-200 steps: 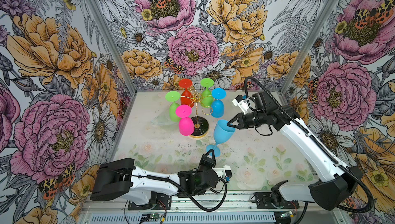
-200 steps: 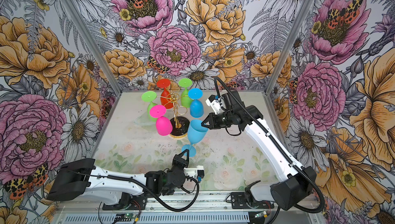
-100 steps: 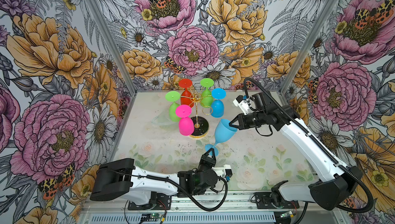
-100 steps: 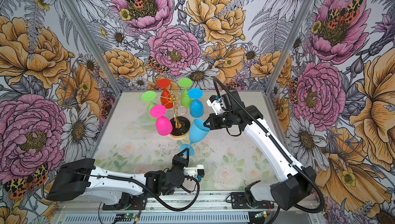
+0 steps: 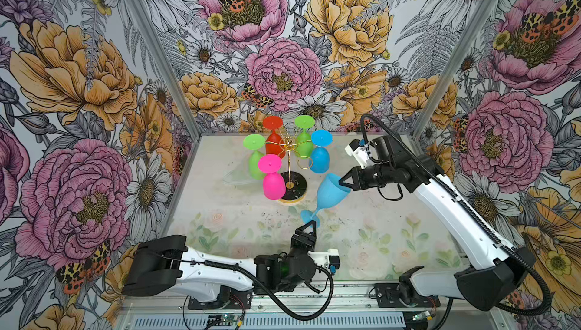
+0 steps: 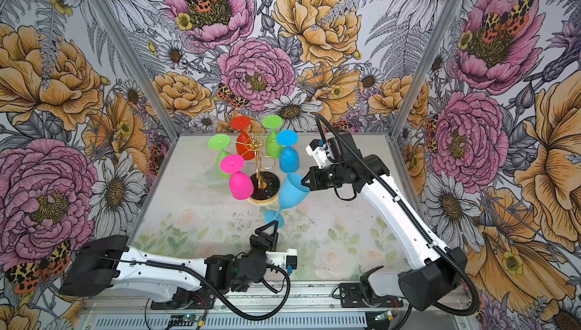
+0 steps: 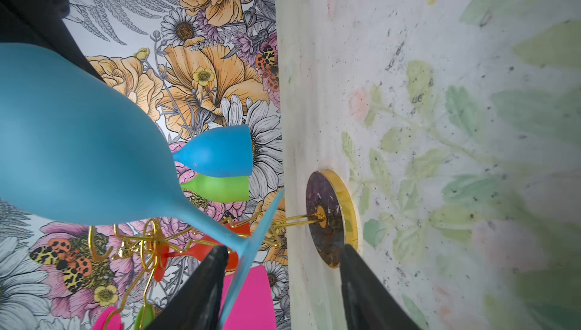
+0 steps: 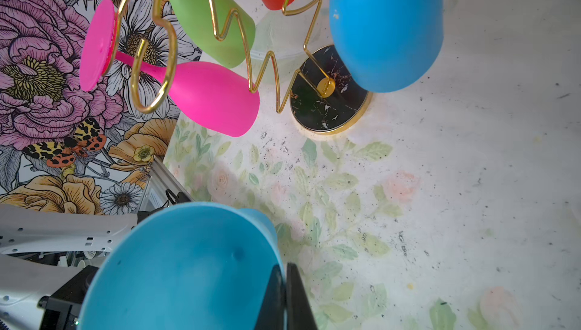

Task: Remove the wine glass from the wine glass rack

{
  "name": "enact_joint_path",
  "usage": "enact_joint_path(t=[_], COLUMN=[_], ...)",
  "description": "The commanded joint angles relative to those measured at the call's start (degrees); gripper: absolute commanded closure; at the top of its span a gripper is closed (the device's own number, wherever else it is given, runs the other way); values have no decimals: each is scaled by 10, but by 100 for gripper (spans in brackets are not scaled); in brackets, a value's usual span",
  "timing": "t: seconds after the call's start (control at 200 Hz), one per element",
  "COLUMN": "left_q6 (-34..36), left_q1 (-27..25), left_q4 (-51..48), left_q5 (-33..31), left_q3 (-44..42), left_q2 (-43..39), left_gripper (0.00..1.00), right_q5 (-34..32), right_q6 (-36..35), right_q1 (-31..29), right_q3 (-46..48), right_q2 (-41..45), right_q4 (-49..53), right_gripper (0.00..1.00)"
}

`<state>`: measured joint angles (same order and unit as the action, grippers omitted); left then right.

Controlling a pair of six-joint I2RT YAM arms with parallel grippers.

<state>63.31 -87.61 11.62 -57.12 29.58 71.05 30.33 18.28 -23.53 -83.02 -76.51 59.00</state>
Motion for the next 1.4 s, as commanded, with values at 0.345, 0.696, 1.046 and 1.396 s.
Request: enact_joint_path(t=[0.345,0.696,1.046,1.396], left_q6=[-252,-466,-605,-679], left_q1=[-3,44,90,192], left_q4=[-156,-253,-324,-414], left_q5=[112,156,159,184], left_q3=[46,82,95,120], left_q2=[-91,-189,-254,-330], left_gripper=[22,14,13,9], right_q5=[-149,-289,-366,-395], right_q6=[-26,-34,-40,-40], right_q1=[13,16,40,74], right_q3=[-24,-21,-18,-65], right_q2=[17,3,-43,-142], right_q4=[-11,-18,-74,-123], right_gripper=[100,100,100,100])
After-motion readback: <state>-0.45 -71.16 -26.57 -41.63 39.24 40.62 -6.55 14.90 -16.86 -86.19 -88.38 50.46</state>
